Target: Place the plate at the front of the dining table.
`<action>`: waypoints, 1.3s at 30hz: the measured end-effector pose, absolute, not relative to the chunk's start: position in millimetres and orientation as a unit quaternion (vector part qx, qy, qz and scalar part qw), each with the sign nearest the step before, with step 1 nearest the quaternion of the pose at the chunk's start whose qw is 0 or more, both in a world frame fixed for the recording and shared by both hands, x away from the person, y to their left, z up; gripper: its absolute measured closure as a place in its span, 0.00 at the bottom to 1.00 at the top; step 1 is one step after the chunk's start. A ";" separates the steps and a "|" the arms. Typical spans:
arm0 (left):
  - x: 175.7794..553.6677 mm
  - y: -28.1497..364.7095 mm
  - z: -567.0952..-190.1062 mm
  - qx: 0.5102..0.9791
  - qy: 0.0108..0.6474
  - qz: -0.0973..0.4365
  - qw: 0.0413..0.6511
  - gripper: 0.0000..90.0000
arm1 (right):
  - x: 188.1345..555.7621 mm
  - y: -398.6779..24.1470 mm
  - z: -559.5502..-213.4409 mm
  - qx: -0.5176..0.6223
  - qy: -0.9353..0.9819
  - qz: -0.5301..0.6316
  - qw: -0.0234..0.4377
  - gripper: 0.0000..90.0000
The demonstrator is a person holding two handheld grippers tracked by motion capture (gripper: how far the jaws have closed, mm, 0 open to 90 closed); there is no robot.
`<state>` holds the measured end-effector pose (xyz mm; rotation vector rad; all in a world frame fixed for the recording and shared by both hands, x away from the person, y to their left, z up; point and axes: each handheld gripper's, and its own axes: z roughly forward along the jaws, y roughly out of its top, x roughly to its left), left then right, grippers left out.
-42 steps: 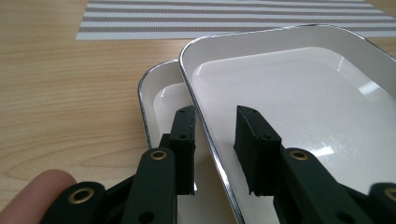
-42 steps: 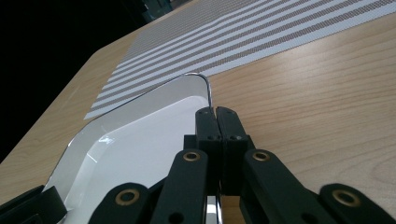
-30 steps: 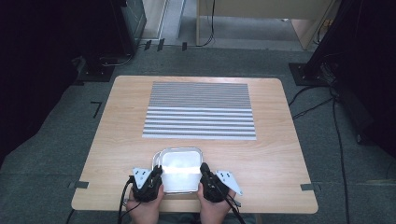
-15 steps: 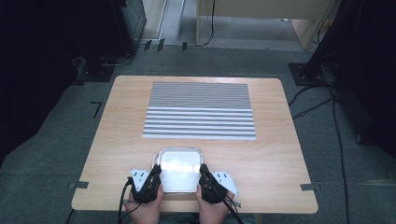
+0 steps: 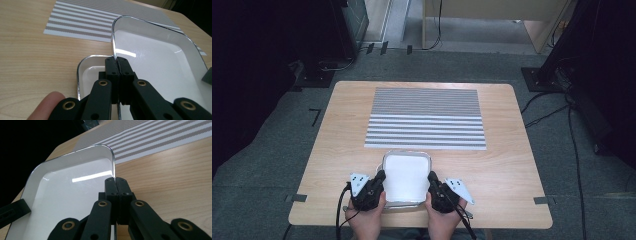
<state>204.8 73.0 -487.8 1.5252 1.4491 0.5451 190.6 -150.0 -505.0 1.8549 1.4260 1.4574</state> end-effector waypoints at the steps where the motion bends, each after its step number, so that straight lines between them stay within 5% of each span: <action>1: 205.2 71.8 -488.5 0.621 0.589 0.225 0.465 0.99 | 190.4 -149.9 -504.7 0.657 0.510 0.518 0.198 1.00; 17: 234.8 70.5 -459.3 0.617 0.578 0.225 0.485 0.99 | 217.1 -155.3 -477.2 0.637 0.517 0.529 0.216 1.00; 39: 329.5 54.0 -434.8 0.618 0.590 0.196 0.482 0.99 | 311.1 -177.2 -448.0 0.638 0.533 0.517 0.206 1.00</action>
